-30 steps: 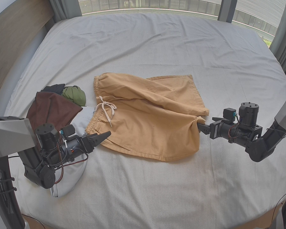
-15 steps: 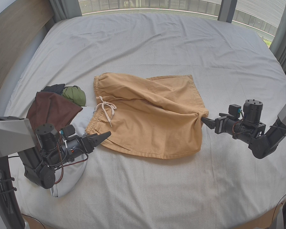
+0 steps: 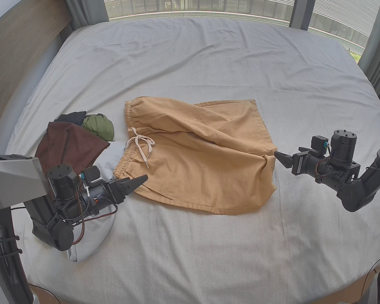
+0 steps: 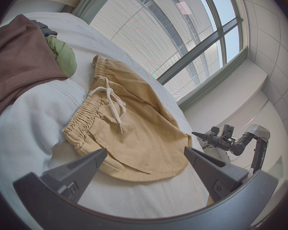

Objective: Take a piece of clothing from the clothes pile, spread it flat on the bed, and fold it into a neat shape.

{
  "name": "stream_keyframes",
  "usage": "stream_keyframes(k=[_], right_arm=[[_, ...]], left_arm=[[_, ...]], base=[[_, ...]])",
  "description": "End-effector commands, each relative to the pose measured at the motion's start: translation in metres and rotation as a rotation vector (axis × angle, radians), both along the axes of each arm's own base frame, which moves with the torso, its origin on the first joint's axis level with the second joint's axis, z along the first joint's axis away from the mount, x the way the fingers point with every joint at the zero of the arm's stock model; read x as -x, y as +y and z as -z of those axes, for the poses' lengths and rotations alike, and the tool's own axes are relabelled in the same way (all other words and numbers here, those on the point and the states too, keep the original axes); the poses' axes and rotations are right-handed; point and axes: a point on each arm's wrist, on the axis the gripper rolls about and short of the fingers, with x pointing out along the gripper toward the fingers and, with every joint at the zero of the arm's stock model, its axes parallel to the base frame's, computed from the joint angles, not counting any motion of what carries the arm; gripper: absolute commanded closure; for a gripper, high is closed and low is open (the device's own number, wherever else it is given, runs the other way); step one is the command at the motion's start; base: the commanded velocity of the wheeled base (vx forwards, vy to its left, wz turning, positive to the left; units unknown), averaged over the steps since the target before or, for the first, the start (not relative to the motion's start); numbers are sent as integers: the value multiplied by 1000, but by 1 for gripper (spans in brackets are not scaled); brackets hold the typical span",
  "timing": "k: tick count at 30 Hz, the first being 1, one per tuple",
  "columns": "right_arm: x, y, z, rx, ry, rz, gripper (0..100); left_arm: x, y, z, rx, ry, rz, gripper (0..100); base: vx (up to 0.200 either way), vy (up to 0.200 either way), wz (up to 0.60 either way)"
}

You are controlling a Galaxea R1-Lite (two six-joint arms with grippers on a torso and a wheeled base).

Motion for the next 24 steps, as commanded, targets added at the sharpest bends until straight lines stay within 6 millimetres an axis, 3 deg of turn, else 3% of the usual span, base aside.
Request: stream_keyframes(k=[1,5,9,15,24], right_arm=[[32,-1,0,-2,34,-18,0],[52,1,11,-1,101,-55,0],[57,7,18,-46,149,-112,0],[54,22,25,-217,235,-190,0],[30,26,65,-219,232,-179,0]], left_arm=[[0,0,1,0,3,0,0],[0,0,1,0,3,0,0],[0,0,1,0,4,0,0],[0,2,-1,1,-2,-4,0],[1,1,-4,2,-11,-1,0]], base=[[0,0,0],[0,0,0],[0,0,0],[0,0,0],[0,0,0]])
